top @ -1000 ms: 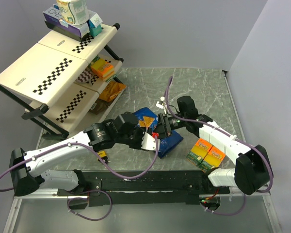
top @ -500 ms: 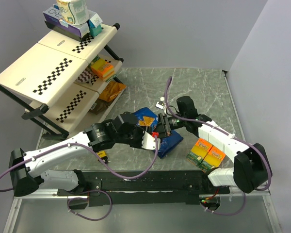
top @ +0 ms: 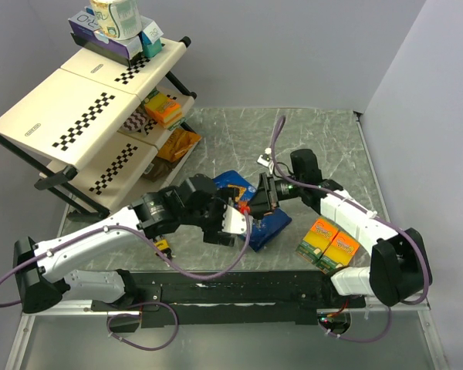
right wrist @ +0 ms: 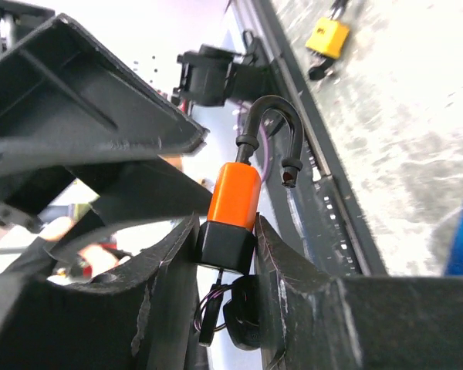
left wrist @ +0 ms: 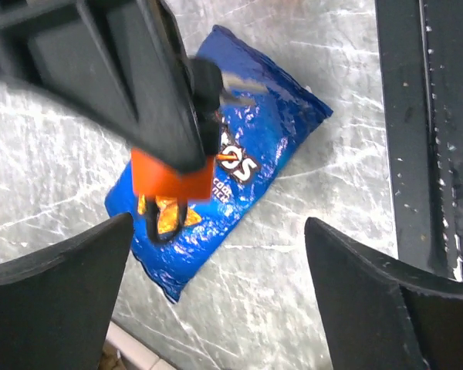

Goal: Lock with the key
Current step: Pick up the lock from the center of the board, then lock the lock.

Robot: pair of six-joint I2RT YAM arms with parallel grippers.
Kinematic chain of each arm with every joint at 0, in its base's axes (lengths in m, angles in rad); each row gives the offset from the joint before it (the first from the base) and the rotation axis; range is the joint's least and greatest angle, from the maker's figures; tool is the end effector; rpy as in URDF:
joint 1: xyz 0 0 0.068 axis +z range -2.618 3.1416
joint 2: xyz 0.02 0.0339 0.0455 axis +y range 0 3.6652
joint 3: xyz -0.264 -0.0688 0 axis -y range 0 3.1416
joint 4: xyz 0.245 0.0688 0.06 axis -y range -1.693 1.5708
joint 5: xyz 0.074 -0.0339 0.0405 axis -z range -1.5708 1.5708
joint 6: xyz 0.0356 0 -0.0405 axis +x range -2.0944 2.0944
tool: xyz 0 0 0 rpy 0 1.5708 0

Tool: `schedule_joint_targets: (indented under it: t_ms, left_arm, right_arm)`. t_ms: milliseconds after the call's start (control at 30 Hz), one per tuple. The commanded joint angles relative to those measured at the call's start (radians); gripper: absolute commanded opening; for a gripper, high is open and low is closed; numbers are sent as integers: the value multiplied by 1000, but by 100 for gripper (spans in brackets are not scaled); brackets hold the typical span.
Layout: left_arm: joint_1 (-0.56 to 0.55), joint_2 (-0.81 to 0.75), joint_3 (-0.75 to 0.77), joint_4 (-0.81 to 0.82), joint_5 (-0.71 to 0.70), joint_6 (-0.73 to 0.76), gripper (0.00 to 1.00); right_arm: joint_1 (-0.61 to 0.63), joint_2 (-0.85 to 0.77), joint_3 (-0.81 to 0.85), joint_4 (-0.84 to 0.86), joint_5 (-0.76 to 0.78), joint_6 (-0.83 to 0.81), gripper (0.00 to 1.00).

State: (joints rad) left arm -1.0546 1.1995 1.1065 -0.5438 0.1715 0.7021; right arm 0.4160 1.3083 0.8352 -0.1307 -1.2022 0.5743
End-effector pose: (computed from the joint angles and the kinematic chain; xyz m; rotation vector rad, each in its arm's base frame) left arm 0.1237 -0.2304 0.3316 1.7714 1.3442 -0.3844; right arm 0.2321 0.1388 0.2609 -0.6043 2.2139 1.8415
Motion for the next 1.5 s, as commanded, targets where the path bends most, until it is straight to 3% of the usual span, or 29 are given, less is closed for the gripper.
schedule_joint_targets:
  t_ms: [0,300,567,700,933,1200,1467]
  left_arm:
    - [95,-57,85,-96,130,-71,96]
    - [237,-92,144,-116,357,-271,99]
    - [242,-153,107,16,430,-380,92]
    - [225,-170,98,50,467,-356,84]
    - [76,-222,4,145,316,-222,76]
    - [50,-179,26,160,301,-243,55]
    - [45,-169,10,182,298,-299,51]
  right_arm:
    - [-34,-73,22,-10,-60,-85,0]
    - [-43,-198,215,-429,3,-649,0]
    - [-34,-389,257,-480,61,-950,0]
    - [0,-452,248,-457,95,-984,0]
    - [67,-477,249,-474,130,-1028,0]
    - [110,-488,257,-498,174,-1100,0]
    - [139,-486,257,-504,190,-1127,0]
